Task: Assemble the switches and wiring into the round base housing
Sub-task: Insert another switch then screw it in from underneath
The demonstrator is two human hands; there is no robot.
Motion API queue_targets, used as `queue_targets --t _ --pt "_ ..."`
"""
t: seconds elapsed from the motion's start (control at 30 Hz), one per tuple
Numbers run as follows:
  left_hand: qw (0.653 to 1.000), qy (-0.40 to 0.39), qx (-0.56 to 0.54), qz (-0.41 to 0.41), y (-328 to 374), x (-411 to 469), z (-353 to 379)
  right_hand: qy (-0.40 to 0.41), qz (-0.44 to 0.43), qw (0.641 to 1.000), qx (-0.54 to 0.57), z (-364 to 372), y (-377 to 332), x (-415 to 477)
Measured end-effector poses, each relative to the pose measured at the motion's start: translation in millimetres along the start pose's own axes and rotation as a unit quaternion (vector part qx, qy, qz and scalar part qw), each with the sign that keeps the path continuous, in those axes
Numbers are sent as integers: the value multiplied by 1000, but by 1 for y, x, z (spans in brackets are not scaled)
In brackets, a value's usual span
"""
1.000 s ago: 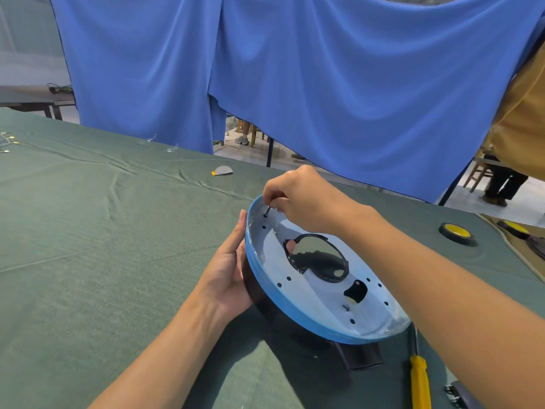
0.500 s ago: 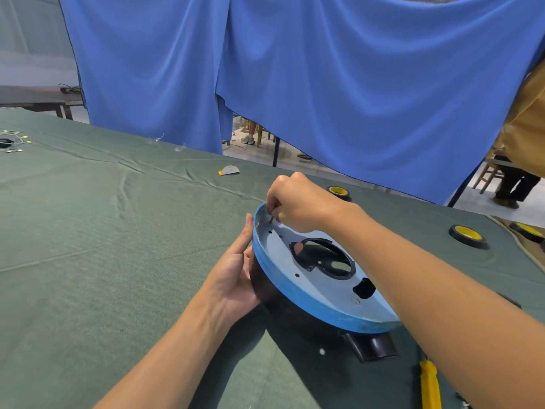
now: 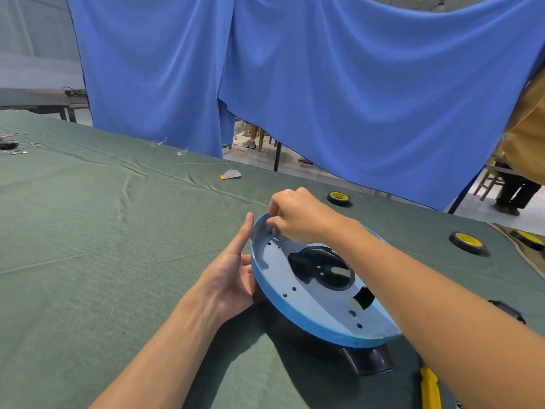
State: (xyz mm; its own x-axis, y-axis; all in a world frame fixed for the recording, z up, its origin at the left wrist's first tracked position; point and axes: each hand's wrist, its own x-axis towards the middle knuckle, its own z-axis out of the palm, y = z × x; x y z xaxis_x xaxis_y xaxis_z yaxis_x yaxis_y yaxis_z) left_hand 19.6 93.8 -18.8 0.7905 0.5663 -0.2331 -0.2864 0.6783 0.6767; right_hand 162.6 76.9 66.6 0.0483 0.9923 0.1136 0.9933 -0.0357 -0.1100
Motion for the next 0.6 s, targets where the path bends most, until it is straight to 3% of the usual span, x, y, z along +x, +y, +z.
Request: queue_targets --t 0.2,0.6 --pt "999 42 28 7 -2 6 -2 26 -9 999 45 0 3 -4" --pt "998 49 37 -3 -3 9 -1 5 -139 987 -79 -6 1 -2"
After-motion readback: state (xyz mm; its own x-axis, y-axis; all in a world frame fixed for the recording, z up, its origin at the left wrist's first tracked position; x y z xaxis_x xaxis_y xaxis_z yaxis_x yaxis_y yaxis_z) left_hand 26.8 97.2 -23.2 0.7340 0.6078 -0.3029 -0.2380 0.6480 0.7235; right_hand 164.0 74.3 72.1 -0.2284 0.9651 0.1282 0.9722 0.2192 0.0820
